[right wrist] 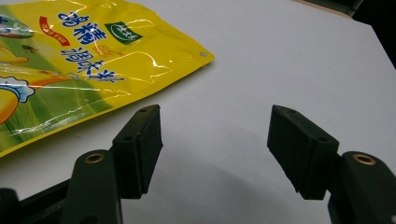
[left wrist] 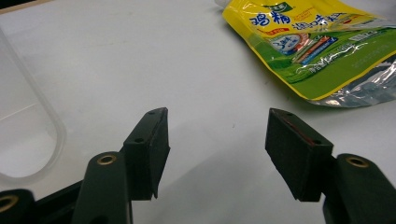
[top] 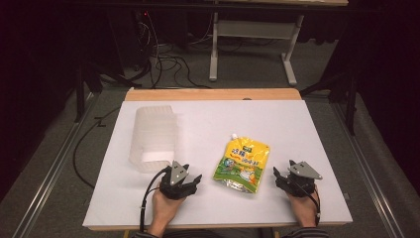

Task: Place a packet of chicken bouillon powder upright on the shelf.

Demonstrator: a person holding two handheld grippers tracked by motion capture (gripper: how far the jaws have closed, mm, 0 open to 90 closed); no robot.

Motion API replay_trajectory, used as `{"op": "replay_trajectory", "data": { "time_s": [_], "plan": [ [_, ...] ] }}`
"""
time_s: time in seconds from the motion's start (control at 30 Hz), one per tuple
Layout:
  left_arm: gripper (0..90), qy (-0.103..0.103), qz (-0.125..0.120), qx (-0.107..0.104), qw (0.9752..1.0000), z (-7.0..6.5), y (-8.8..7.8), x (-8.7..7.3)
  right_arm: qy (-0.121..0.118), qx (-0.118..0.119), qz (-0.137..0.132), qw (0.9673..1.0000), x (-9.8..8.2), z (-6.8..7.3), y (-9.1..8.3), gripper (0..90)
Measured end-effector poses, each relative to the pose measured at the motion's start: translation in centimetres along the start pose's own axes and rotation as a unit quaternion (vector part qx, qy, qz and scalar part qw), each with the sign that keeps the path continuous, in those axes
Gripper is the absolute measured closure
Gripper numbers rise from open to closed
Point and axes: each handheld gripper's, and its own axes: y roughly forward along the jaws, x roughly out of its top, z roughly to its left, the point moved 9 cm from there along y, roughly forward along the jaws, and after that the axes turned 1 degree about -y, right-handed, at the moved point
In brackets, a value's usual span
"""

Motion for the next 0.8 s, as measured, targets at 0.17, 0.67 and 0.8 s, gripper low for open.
{"op": "replay_trajectory", "data": {
  "time_s": [0.17, 0.67, 0.8],
  "plan": [
    [39.6, 0.001, 0.0, -0.003, 1.0, -0.04, 0.01, 0.0, 0.004, -0.001, 0.0, 1.0, 0.0, 0.0, 0.0, 35.9],
    [42.5, 0.02, -0.009, 0.01, 0.9997, -0.31, -0.16, 0.09, 0.005, -0.002, -0.001, 1.0, 0.0, -0.07, 0.0, 35.8],
    [40.9, 0.01, 0.0, 0.008, 0.9999, -0.11, 0.01, 0.01, 0.003, 0.002, 0.004, 1.0, -0.04, -0.01, 0.07, 35.7]
  ]
}}
